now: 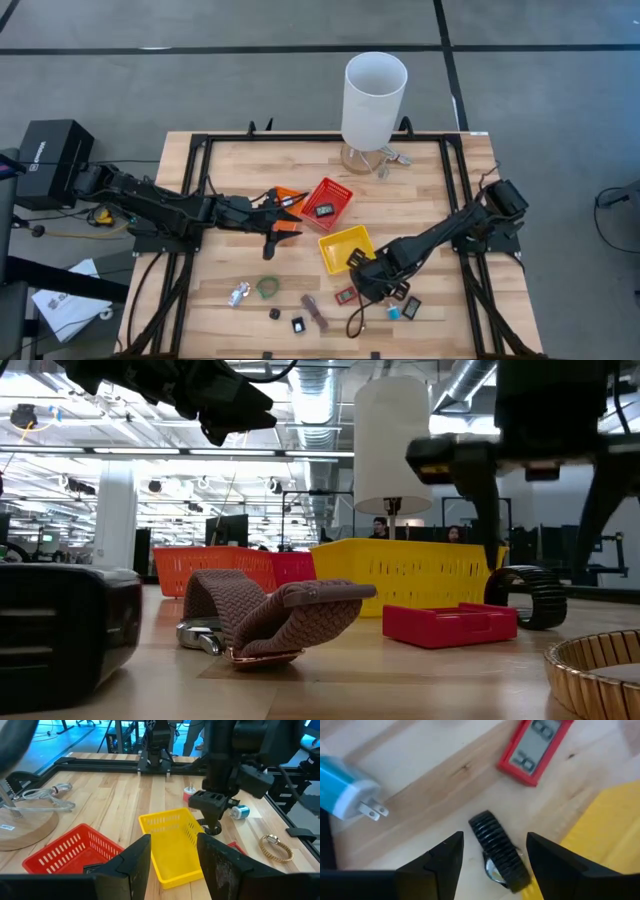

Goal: Pick & Place Office items
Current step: Put the black wrist watch into the yellow bin

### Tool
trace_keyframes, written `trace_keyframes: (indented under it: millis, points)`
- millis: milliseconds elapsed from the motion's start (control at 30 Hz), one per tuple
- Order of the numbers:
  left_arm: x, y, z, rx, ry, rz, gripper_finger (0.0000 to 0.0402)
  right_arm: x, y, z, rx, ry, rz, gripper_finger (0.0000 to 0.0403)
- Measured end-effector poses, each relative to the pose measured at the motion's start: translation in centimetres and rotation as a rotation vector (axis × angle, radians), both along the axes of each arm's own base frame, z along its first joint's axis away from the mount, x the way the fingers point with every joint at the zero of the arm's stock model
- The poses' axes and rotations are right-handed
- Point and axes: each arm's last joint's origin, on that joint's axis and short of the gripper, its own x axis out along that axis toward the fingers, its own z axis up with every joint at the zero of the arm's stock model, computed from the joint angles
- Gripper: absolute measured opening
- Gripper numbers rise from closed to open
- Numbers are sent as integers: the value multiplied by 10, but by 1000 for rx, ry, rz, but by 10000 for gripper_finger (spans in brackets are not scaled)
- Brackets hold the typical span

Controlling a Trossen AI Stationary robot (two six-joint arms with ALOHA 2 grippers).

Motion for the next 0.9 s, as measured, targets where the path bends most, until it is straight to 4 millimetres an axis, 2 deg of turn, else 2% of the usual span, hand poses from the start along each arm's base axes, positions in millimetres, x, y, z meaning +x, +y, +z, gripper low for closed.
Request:
trace_keyframes:
  millis: [167, 633, 900]
  points:
    - [0, 0, 0, 0, 0, 0, 154, -1, 0, -3, -15, -14, 66, 190]
    - [0, 0, 0, 0, 0, 1, 154, 1, -4, -3, -31, -16, 114, 122]
    - [0, 0, 0, 1, 0, 3, 154, 1, -4, -3, -28, -22, 112, 123]
